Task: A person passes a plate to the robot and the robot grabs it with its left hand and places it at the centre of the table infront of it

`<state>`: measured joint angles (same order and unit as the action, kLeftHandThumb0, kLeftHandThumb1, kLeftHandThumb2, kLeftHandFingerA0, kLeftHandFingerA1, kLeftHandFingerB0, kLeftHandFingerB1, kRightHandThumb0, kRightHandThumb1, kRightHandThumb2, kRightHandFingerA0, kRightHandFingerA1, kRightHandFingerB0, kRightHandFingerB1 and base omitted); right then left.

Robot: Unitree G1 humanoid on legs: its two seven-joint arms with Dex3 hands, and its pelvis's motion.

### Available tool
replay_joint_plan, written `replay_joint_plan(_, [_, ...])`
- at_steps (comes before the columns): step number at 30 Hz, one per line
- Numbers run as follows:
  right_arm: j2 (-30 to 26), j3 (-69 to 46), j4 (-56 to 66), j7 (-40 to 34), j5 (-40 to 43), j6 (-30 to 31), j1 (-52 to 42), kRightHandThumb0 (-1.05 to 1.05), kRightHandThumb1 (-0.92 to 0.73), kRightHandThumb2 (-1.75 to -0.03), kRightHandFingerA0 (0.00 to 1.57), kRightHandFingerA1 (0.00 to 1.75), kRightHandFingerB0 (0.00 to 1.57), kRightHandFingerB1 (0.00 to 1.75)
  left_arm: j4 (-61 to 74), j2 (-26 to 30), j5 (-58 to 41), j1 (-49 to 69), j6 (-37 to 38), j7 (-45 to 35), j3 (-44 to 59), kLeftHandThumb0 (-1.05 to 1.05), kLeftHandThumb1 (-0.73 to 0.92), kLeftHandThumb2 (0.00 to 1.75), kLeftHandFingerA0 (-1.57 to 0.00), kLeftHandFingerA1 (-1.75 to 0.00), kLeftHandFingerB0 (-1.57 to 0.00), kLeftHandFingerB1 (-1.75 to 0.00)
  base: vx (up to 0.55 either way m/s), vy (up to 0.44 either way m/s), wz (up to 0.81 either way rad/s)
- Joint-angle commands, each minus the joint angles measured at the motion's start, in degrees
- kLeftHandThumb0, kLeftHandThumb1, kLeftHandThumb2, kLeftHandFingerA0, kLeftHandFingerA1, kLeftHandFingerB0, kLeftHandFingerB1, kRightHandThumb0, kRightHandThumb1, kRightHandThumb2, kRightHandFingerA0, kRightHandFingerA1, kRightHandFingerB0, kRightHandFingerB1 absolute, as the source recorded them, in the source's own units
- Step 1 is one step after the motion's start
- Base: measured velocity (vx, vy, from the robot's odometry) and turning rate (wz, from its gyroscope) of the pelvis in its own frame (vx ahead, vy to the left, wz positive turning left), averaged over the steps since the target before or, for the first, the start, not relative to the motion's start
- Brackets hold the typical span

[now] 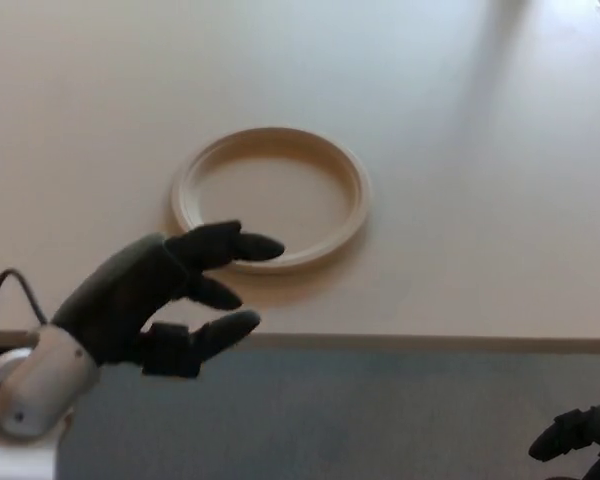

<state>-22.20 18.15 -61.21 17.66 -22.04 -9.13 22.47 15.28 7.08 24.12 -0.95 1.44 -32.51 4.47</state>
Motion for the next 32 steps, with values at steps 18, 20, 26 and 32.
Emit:
replay_joint_plan(18, [0.77, -2.22, -2.26, -5.95, 0.74, -1.43, -4.58, -0.61, -0.67, -0.59, 0.43, 0.6, 0.36, 0.48, -46.02, 16.73, 5.19, 8.4, 15.11, 26.11, 1.63, -0.69, 0.85, 0.66, -0.8, -0.61, -0.61, -0.41, 0.0, 0.0, 0.0])
replay_joint_plan(20, [0.81, -2.12, -2.91, -6.25, 0.57, -1.55, -4.45, -0.62, -0.67, -0.59, 0.43, 0.59, 0.36, 0.47, -51.93, 17.43, 6.29, 6.22, 11.87, 27.81, 0.37, -0.69, 0.69, 1.0, -0.53, -0.56, -0.43, -0.51, 0.0, 0.0, 0.0])
replay_joint_plan(26, [1.25, -2.44, -3.27, -6.56, 0.87, -0.54, -4.11, -0.62, -0.67, -0.6, 0.43, 0.58, 0.34, 0.46, -69.35, 18.68, 3.15, -1.71, 8.1, 26.74, -0.73, -0.75, 0.89, 0.68, -0.48, -0.36, -0.31, -0.31, 0.0, 0.0, 0.0])
replay_joint_plan(32, [1.45, -2.36, -3.58, -6.77, 0.86, -0.93, -4.75, -0.63, -0.67, -0.6, 0.41, 0.59, 0.33, 0.46, -78.53, 18.74, 1.95, -5.2, 8.06, 24.5, -1.92, -0.83, 0.81, 0.79, -0.48, -0.42, -0.31, -0.35, 0.0, 0.0, 0.0])
